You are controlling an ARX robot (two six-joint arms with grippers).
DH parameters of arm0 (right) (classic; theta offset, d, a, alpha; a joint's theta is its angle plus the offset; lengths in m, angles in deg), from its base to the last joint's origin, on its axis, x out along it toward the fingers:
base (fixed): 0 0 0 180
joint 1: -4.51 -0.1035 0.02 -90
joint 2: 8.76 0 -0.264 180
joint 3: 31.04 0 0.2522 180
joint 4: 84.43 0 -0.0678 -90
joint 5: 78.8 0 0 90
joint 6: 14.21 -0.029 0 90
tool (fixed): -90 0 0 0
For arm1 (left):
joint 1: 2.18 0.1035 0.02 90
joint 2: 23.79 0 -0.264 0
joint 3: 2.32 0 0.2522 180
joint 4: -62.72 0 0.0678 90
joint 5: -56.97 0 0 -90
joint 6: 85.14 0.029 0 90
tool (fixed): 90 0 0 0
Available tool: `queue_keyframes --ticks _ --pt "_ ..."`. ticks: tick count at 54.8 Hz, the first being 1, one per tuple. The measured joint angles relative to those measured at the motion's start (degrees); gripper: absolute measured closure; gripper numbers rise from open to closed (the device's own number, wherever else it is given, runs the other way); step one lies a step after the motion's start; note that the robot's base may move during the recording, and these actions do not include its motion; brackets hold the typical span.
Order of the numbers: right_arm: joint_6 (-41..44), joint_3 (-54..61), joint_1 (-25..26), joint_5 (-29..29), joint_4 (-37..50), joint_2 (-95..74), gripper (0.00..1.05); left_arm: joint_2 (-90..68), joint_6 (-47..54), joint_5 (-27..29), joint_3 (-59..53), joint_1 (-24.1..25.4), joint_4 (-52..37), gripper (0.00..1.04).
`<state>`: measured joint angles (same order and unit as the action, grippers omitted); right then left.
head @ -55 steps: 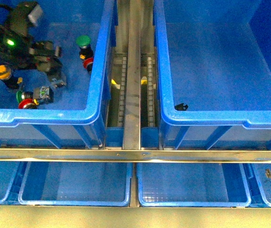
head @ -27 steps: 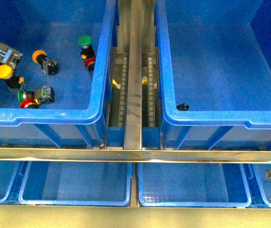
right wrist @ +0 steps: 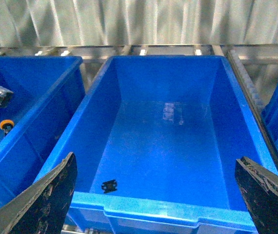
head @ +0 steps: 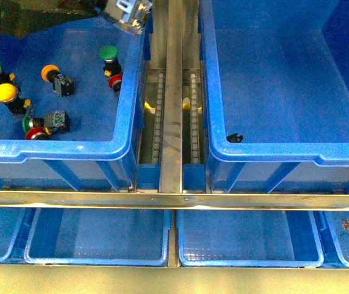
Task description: Pick red and yellow buttons and place in box
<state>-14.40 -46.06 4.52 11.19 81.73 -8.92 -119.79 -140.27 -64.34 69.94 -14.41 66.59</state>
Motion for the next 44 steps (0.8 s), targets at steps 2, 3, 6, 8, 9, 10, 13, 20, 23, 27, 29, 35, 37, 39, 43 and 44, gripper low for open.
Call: queue_keyframes --ticks 2,3,6,8,9,10,13,20,23,27,29,35,37,39,43,44 --pt "0.00 0.00 0.00 0.00 0.00 0.00 0.07 -1.05 -0.74 0.81 1.22 -1.42 -0.28 0.71" --pt "0.00 0.00 0.00 0.00 0.00 0.00 0.07 -1.36 -1.01 1.01 1.53 -1.81 -0.31 0.71" --pt "0.00 0.00 0.00 0.00 0.00 0.00 0.07 -3.02 -2.19 1.60 3.13 -4.15 -1.36 0.71" --pt "0.00 0.00 0.00 0.00 0.00 0.00 0.07 -4.44 -3.08 2.21 4.46 -6.19 -1.46 0.71" --pt "0.00 0.00 0.00 0.00 0.00 0.00 0.07 -5.07 -3.39 2.45 5.16 -7.39 -1.49 0.71" --pt "0.00 0.00 0.00 0.00 0.00 0.00 0.07 -5.51 -3.56 2.54 5.53 -8.13 -1.66 0.71" --pt "0.00 0.00 0.00 -0.02 0.00 0.00 0.07 -6.86 -4.28 3.15 6.73 -10.95 -1.84 0.71" --pt "0.00 0.00 0.00 0.00 0.00 0.00 0.07 -8.22 -6.56 3.93 7.52 -14.53 -2.62 0.71" --pt "0.02 0.00 0.00 0.00 0.00 0.00 0.07 -8.55 -7.15 4.17 7.85 -15.26 -2.78 0.71" --pt "0.00 0.00 0.00 0.00 0.00 0.00 0.07 -9.31 -7.50 4.42 8.70 -15.89 -2.75 0.71" --pt "0.00 0.00 0.00 0.00 0.00 0.00 0.07 -9.68 -7.67 4.57 9.09 -16.09 -2.75 0.71" --pt "0.02 0.00 0.00 0.00 0.00 0.00 0.07 -10.75 -8.20 4.76 10.62 -16.57 -2.75 0.71" --pt "0.00 0.00 0.00 0.00 0.00 0.00 0.07 -10.97 -8.22 4.83 11.10 -16.68 -2.73 0.71" --pt "0.02 0.00 0.00 0.00 0.00 0.00 0.07 -11.17 -8.22 5.05 11.74 -16.94 -2.51 0.71" --pt "0.02 0.00 0.00 0.00 0.00 0.00 0.07 -11.28 -8.22 5.11 12.66 -17.46 -2.38 0.71" --pt "0.44 -0.26 0.04 -0.52 -0.87 -0.66 0.07 -11.28 -8.17 5.18 12.87 -17.66 -2.32 0.71"
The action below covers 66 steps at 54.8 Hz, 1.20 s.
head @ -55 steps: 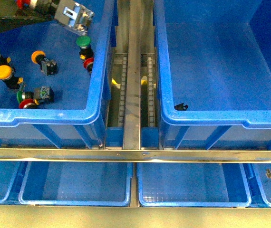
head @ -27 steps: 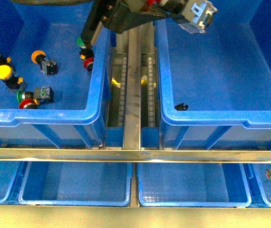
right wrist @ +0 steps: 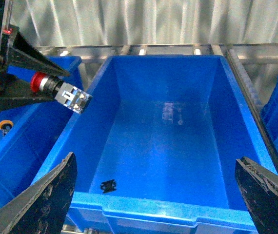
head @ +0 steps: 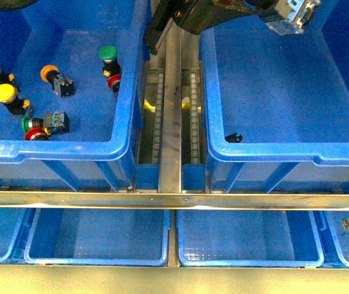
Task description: Pick red and yellow buttons and place in box
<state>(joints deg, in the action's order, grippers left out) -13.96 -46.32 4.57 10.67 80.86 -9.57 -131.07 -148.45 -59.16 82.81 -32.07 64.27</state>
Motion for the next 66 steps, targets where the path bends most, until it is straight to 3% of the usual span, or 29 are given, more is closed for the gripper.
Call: queue_keyframes --ticks 3,5,12,24,40,66 --pt "5.27 -4.35 -1.05 -3.10 -10.38 -6.84 0.07 -0.35 0.00 0.13 0.35 -0.37 0.37 0.71" --pt "11.02 -7.76 -3.72 -4.22 -12.68 -15.80 0.07 -0.52 0.02 0.28 0.61 -0.63 0.55 0.71" --pt "21.68 -10.95 -9.03 -7.48 -1.64 -34.34 0.07 -0.52 0.15 0.31 1.03 -1.70 0.83 0.71" --pt "33.55 -15.80 -8.74 -8.44 18.43 -57.44 0.07 -0.50 0.17 0.46 0.98 -1.99 0.98 0.71" --pt "40.11 -22.29 -7.15 -7.80 28.15 -71.63 0.07 -0.33 -0.42 0.22 0.68 -2.03 0.85 0.71" --pt "45.18 -31.06 -8.41 -4.94 33.53 -82.47 0.07 -0.17 -0.92 -0.24 0.68 -1.86 0.85 0.71"
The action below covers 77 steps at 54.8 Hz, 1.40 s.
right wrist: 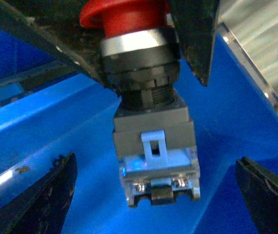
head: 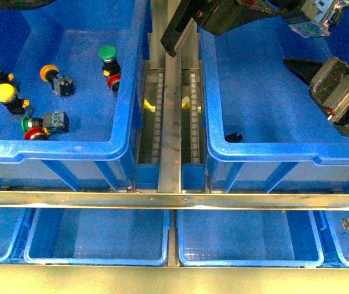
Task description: Pick red and yellow buttons and place in box
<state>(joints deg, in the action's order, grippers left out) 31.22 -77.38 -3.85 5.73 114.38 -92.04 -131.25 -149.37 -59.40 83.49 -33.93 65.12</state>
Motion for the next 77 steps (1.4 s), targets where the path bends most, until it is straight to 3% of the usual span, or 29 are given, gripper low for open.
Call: queue_keyframes --ticks 17,41,53,75,77 --pt "0.48 -3.74 -1.40 0.35 0.31 -2.29 0.08 -0.02 -0.20 0.02 0.00 0.37 0.00 0.71" --pt "0.44 -4.02 -1.36 -0.31 -1.40 -2.27 0.71 -0.11 -0.17 0.09 0.02 0.44 0.02 0.71" --pt "0.74 -3.96 -1.33 -0.46 -1.75 -2.27 0.76 -0.13 0.50 0.72 0.22 0.55 0.76 0.71" --pt "0.44 -3.23 -0.72 -0.11 -3.15 -2.27 0.77 2.89 4.26 4.33 -3.72 4.28 1.22 0.07" --pt "0.44 -3.23 -0.66 -0.11 -3.26 -2.27 0.77 3.56 4.94 4.63 -4.50 4.90 1.79 0.06"
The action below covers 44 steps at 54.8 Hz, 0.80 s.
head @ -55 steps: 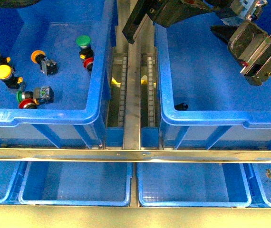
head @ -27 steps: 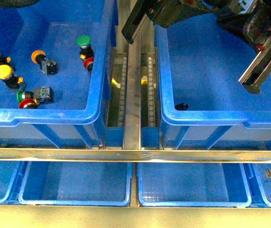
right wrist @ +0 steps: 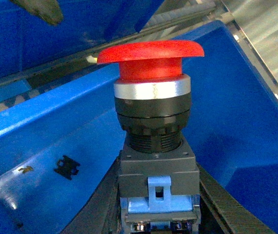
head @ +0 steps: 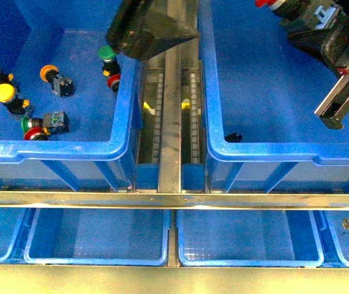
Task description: Pick red and yellow buttons and place in box
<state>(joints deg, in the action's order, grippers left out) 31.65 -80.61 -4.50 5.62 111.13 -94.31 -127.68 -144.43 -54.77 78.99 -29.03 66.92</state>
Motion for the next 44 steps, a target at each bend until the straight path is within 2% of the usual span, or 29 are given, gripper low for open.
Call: queue_keyframes --ticks 23,32,44 --pt "0.00 0.61 1.60 0.20 -0.20 0.00 0.77 11.78 9.81 3.85 -12.70 8.63 5.51 0.08" --pt "-1.79 1.60 2.91 0.20 -1.70 1.57 0.77 23.85 22.77 9.51 -22.36 16.61 8.68 0.08" --pt "-5.25 3.72 3.96 -0.28 -4.85 7.72 0.77 33.48 33.33 11.76 -30.21 26.88 11.30 0.08"
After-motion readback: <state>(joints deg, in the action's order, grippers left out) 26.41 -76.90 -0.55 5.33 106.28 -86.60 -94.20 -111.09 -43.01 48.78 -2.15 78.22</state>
